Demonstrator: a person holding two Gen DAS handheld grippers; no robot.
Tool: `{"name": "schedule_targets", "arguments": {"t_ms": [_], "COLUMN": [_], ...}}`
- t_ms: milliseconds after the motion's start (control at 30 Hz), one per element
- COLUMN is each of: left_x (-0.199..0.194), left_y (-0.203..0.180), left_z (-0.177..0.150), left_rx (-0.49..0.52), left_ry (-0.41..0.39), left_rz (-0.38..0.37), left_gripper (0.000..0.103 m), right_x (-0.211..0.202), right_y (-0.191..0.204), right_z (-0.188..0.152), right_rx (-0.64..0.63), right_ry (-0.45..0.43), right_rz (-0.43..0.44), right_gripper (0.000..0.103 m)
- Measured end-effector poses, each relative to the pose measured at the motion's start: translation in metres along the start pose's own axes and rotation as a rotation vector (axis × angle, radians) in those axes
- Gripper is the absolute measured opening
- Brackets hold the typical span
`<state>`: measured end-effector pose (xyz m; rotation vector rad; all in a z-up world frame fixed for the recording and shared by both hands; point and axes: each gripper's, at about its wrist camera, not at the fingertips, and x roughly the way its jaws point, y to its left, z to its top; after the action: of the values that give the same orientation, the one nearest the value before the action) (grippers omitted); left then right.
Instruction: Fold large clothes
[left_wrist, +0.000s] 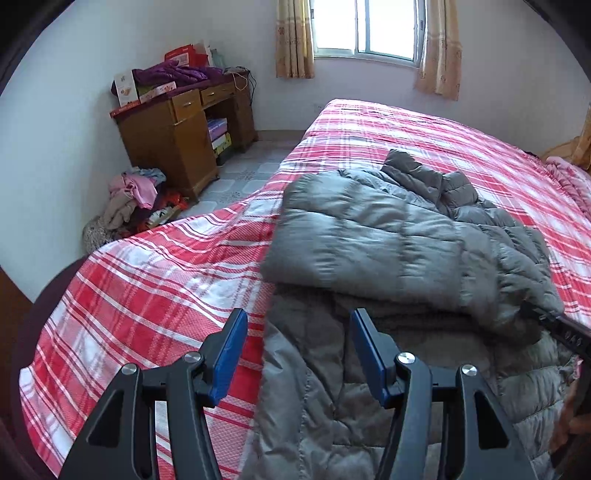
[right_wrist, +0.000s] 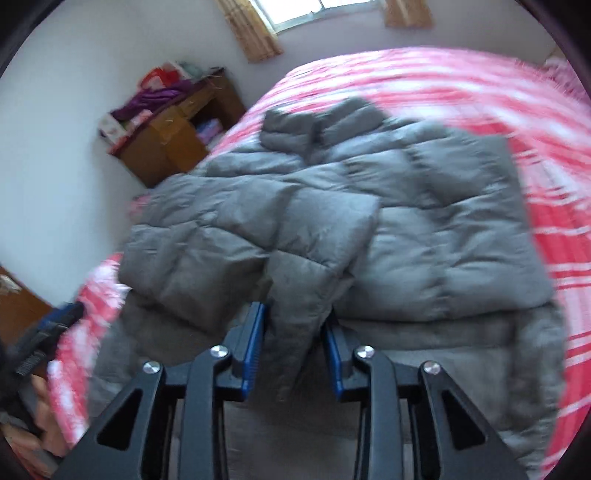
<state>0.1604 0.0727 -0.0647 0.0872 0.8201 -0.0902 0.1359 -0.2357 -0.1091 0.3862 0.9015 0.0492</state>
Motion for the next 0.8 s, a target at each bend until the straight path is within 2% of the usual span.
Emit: {"name": "schedule_targets", "arguments": {"t_ms": [33, 133, 167, 233, 333, 400, 433, 467, 533, 567, 700, 800], "left_x": [0.0, -0.001, -0.002, -0.001, 0.003, 0.008, 0.012, 0.015, 0.03, 0.039, 0.082, 0.109], "left_y": [0.0, 0.0, 0.0, 0.001, -0.002, -0.007, -0.011, -0.014, -0.022, -0.027, -0.039, -0.038], "left_z": [0.001, 0.004, 0.005, 0.01, 0.027, 0.042, 0.05, 0.055, 0.069, 0.077, 0.097, 0.091], "left_rx": [0.004, 0.028, 0.035, 0.042, 0.04, 0.041, 0.045, 0.048, 0.048, 0.045, 0.024, 0.01], "left_ry": [0.001, -0.011, -0.018, -0.024, -0.03, -0.051, -0.072, -0.084, -0.084, -0.078, -0.062, -0.018], "left_rz": [0.002, 0.005, 0.008, 0.012, 0.017, 0.034, 0.052, 0.065, 0.105, 0.116, 0.181, 0.194], "left_gripper": [0.059, 0.059, 0.059, 0.059, 0.059, 0.059, 0.059, 0.059, 0.059, 0.059, 0.059, 0.059], "right_x": [-0.005, -0.026, -0.036, -0.057, -0.078, -0.087, -0.087, -0.083, -0.066, -0.053, -0.008, 0.024], "right_y": [-0.006, -0.023, -0.029, -0.039, -0.041, -0.036, -0.031, -0.024, -0.013, -0.008, 0.0, 0.003], "right_z": [0.0, -0.003, -0.004, -0.006, 0.0, 0.009, 0.014, 0.02, 0.027, 0.03, 0.032, 0.021], "right_rx": [-0.005, -0.001, 0.018, 0.054, 0.062, 0.044, 0.022, -0.005, -0.039, -0.05, -0.046, -0.08], "right_ry": [-0.021, -0.075, -0.101, -0.145, -0.209, -0.254, -0.258, -0.247, -0.211, -0.188, -0.14, -0.071], "right_rz": [-0.051, -0.198, -0.22, -0.227, -0.263, -0.236, -0.223, -0.216, -0.196, -0.188, -0.192, -0.169], "right_gripper": [0.039, 0.071, 0.08, 0.085, 0.085, 0.083, 0.075, 0.063, 0.052, 0.05, 0.05, 0.05]}}
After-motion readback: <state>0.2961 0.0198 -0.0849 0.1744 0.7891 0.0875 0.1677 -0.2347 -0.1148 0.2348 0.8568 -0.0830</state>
